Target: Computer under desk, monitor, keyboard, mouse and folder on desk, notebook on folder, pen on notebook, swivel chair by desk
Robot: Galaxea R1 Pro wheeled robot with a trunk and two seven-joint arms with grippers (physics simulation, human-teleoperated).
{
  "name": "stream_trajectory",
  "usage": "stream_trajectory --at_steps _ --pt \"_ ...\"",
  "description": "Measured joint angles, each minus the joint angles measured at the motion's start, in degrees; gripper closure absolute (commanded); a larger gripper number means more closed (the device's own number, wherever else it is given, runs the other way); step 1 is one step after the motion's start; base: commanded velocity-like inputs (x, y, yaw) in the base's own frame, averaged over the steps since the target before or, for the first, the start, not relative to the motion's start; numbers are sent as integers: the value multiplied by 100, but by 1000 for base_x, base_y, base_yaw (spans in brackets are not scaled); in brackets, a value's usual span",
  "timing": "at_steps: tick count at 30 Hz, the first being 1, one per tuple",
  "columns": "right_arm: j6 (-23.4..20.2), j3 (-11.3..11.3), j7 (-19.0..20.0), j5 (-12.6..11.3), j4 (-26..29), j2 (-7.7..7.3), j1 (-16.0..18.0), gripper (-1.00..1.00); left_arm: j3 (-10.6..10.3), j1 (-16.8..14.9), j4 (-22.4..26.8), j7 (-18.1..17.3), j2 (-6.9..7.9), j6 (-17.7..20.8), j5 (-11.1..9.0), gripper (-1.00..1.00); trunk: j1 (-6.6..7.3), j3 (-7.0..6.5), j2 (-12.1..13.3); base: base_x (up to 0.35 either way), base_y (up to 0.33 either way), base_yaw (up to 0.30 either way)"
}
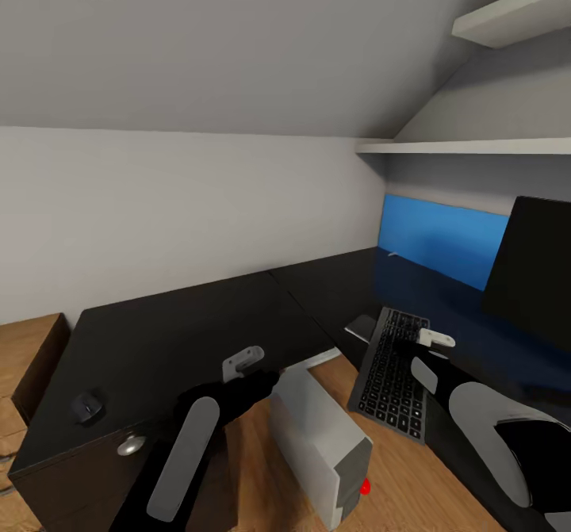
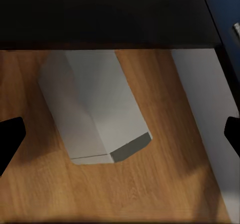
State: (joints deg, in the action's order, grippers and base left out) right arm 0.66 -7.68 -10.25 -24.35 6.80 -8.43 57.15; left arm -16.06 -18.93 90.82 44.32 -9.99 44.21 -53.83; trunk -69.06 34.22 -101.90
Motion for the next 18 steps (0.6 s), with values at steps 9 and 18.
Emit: stream_trajectory --at_steps 9,18 --pt "-2 3 23 -1 1 0 -1 -100 -1 0 0 0 0 -2 -1 -100 -1 0 0 -103 81 0" --pt "2 -26 23 -20 1 2 -1 -100 -1 0 -1 6 0 -3 -2 -100 -1 0 0 -120 55 0"
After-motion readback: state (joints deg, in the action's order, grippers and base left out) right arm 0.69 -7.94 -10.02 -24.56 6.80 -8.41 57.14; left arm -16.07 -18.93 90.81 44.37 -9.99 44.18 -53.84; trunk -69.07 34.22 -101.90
